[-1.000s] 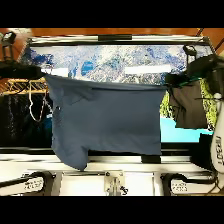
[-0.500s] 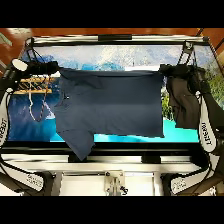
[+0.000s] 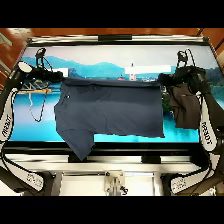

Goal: Fold the shirts.

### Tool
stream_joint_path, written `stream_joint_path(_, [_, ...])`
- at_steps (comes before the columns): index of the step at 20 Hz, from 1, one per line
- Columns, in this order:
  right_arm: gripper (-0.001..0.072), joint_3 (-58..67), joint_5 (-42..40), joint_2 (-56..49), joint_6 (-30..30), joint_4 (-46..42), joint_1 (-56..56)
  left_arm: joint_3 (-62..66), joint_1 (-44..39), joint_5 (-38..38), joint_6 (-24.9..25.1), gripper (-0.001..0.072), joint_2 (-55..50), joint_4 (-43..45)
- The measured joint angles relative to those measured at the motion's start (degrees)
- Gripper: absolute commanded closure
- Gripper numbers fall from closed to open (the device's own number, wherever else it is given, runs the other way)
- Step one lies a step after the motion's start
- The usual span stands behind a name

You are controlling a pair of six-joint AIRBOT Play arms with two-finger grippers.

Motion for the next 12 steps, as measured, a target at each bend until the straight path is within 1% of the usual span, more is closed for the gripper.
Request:
stream_joint_path(3, [0.0645,-0.1,-8.3,-0.5,0.0,-0.2,-0.4,0.5,0.5,-10.0,-1.4,0.0678,-0.6,5.4])
stream_joint_path(6, [0.0645,-0.1,-14.0,-1.3,0.0,-0.3,-0.5,0.7,0.4,-17.2,-2.2,0.0678,-1.4,8.0])
stream_joint_path(11, [0.0642,-0.1,-19.5,-2.4,0.9,-0.4,-0.5,0.7,0.1,-21.8,-3.3,0.0676,-2.0,9.5])
stream_joint_path(12, [0.0536,-0.2,-20.2,-2.6,1.1,-0.4,-0.5,0.7,0.1,-22.4,-3.7,0.0549,-2.1,9.6])
